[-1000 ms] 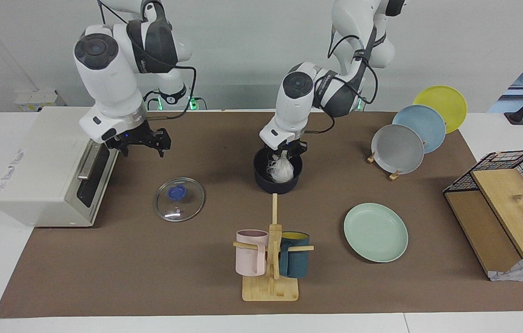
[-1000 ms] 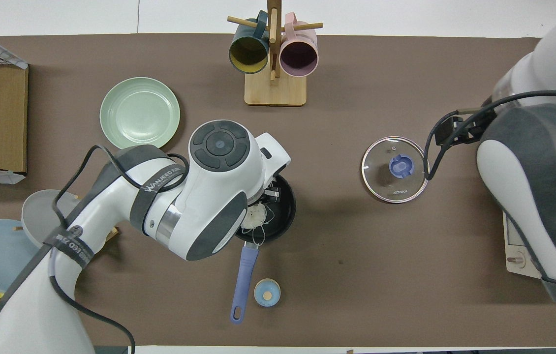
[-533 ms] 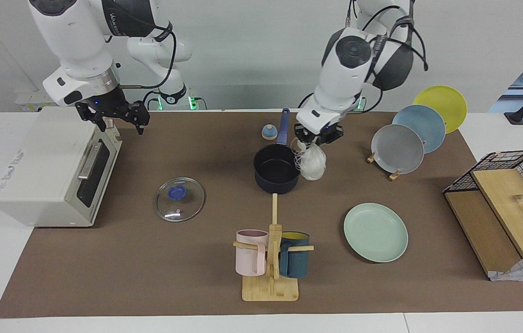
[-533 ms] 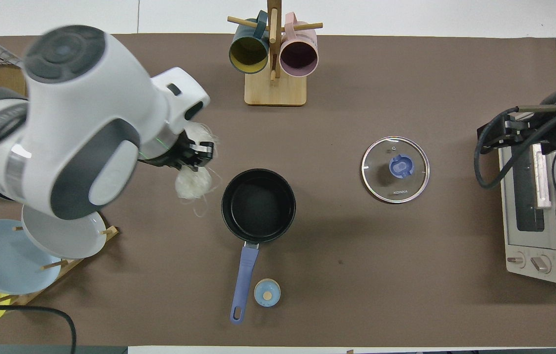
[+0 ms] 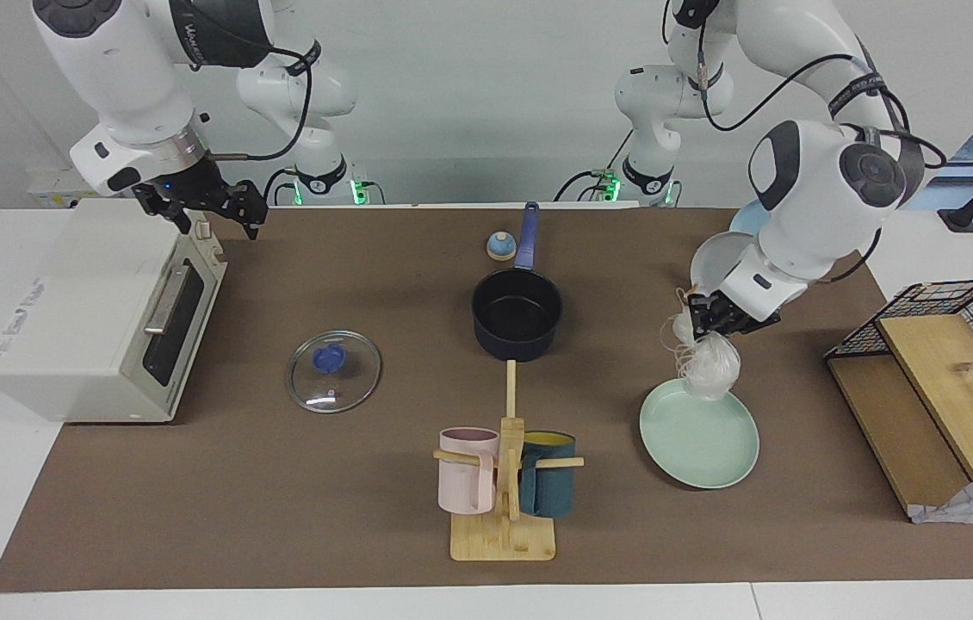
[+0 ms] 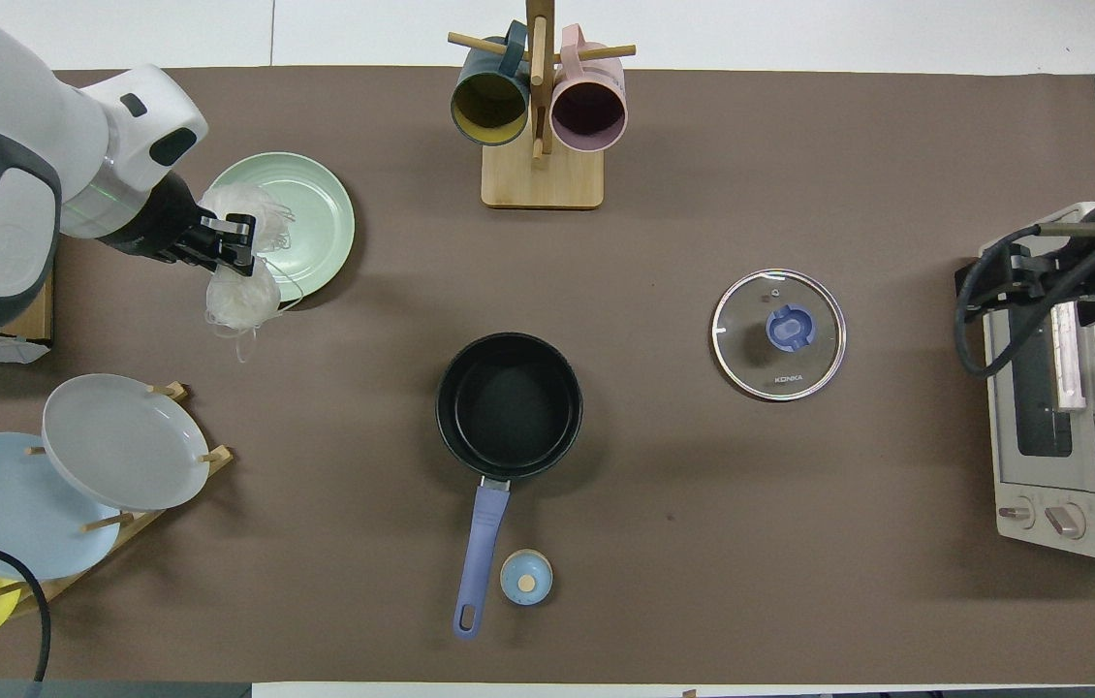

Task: Transfer vermicelli from pot to plate
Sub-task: 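Lower the vermicelli onto the green plate and open the left gripper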

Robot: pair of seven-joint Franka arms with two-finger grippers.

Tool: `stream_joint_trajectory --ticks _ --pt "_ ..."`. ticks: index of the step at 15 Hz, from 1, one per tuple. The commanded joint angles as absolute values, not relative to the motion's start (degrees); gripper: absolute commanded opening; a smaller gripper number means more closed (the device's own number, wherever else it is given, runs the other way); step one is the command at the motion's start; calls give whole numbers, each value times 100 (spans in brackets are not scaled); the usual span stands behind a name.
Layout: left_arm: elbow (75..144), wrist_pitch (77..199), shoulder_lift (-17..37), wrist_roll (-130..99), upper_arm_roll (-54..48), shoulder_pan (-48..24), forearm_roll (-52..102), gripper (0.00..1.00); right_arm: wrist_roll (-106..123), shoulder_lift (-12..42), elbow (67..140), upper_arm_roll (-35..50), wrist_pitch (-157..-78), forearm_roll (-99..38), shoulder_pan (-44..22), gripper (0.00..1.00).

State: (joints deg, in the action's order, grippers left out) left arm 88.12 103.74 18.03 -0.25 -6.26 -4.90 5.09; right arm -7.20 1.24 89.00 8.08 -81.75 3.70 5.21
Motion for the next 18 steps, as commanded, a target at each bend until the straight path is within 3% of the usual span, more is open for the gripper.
stream_joint_trajectory --ticks 1,5,10,11,12,15,18 --pt "9105 11098 2082 351 -668 -387 536 0 -563 -97 9185 826 -8341 237 606 100" --pt "9175 11706 2548 474 -659 -396 178 0 -413 -35 9141 503 -8639 -105 493 100" --pt "9360 12190 2619 738 -659 -378 141 0 -396 -27 9141 229 -8701 -27 167 100" --pt "9343 12173 2619 730 -650 -387 132 67 -352 0 9123 211 -8736 8 176 100" --pt "9291 12103 2610 729 -650 -378 141 100 -265 0 9132 185 -8745 -9 184 100" --pt "9185 11831 2383 642 -581 -387 149 100 -246 88 9070 167 -8710 70 228 100" --pt "9089 11077 1821 388 -466 -387 149 100 -246 62 9079 167 -8675 27 290 100"
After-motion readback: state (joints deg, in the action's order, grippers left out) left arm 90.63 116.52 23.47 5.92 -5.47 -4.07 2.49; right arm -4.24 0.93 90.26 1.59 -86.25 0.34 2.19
